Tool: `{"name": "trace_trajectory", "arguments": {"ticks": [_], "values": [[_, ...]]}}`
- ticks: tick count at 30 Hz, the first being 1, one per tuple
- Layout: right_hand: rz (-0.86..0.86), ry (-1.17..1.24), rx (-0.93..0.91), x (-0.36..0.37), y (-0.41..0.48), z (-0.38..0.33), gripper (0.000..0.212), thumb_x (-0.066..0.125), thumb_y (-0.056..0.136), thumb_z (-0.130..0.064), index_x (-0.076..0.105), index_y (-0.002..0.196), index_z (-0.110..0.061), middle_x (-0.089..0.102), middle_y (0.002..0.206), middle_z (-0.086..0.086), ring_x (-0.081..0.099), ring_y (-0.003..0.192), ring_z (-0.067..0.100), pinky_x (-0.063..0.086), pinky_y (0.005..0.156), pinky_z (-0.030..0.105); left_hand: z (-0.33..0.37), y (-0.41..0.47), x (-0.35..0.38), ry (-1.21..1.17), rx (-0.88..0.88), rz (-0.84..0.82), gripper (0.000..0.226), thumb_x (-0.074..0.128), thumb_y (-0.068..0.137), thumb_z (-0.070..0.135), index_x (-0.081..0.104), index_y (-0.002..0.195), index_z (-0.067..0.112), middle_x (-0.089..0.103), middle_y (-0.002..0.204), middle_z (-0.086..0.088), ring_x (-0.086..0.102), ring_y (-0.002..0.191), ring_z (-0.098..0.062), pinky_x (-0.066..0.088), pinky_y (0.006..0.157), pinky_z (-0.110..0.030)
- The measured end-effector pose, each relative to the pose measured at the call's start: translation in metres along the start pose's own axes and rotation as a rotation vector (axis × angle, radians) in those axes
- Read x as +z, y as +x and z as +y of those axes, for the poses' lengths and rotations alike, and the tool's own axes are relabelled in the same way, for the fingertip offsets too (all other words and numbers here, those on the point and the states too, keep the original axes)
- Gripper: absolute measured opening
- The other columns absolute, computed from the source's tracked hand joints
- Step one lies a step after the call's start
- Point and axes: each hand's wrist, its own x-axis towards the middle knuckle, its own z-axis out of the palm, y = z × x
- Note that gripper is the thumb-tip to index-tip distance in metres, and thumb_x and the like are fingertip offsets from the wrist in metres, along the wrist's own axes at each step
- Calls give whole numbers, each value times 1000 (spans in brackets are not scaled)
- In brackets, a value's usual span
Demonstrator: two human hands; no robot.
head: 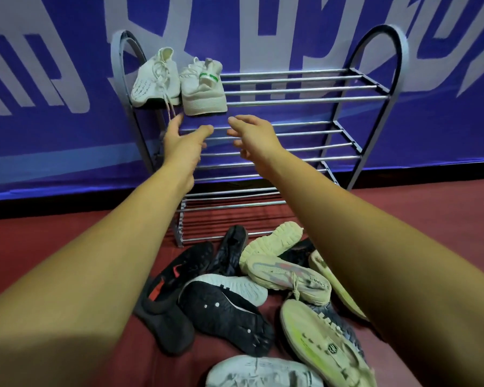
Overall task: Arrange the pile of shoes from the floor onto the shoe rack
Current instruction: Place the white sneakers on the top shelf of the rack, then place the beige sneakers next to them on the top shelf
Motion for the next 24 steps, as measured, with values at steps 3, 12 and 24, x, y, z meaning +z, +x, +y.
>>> {"name": "trace_trajectory", "arguments": {"ticks": [3,12,24], "values": [[4,-105,15,-18,-13,4,34,60,100,-25,62,129,-7,67,107,10,55,71,9,40,45,13,-16,-10,-1,83,-52,-68,26,73,86,31,62,106,19,67,96,0,61,81,-14,36,51,-22],[-27,-566,67,-83,-22,59,31,64,96,-33,70,115,-10,71,101,10,66,86,23,46,67,29,-66,-28,25,449,-56,-306,31,76,85,31,63,110,19,68,107,-6,65,93,-21,45,66,-24],[-258,-985,311,-149,-18,196,38,68,93,-32,71,116,-2,71,113,15,68,105,29,55,94,40,-200,-35,76,1051,-75,-796,36,78,81,36,64,112,24,65,106,5,62,91,-14,46,76,-27]]}}
